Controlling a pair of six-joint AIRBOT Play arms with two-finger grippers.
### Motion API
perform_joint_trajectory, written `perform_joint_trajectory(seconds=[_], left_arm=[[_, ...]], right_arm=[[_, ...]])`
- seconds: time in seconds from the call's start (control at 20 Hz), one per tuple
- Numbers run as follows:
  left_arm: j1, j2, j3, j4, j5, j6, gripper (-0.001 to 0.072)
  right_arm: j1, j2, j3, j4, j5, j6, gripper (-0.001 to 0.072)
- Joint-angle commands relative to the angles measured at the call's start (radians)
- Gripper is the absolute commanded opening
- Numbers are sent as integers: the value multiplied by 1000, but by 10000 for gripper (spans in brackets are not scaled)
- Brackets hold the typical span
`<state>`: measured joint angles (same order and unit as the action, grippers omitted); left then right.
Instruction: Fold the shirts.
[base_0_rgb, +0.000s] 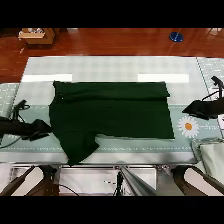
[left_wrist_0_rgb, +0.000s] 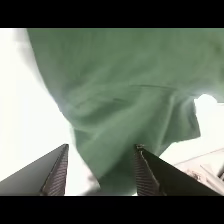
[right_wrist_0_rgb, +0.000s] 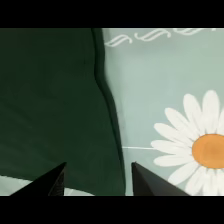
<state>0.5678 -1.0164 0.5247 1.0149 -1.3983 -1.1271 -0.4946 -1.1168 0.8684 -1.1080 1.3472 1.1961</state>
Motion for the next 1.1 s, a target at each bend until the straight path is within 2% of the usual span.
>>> perform_joint_trajectory(seconds=[0.0,0.3,0.5,0.55,0.6,0.65,0.85,1.05], left_arm=[[15,16,-112,-13,79,32,484],[7,-40,-111,-10,124,35,484],[-103,-124,-111,-23,238,35,476],[-140,-145,-111,-21,266,35,335],[-165,-161,-111,-21,273,35,119],[-178,-172,-111,-21,273,34,28],[-146,-175,-111,-17,252,34,27],[-113,-175,-111,-17,246,51,27]], right_arm=[[-13,25,-47,37,-19,-13,498],[-13,25,-47,37,-17,-13,498],[-13,25,-47,37,-4,-12,498],[-13,25,-47,37,-1,-10,498],[-13,25,-47,37,6,-4,498],[-13,25,-47,33,11,-1,498],[-63,25,-52,-82,42,40,499],[-199,24,-164,13,52,20,510]])
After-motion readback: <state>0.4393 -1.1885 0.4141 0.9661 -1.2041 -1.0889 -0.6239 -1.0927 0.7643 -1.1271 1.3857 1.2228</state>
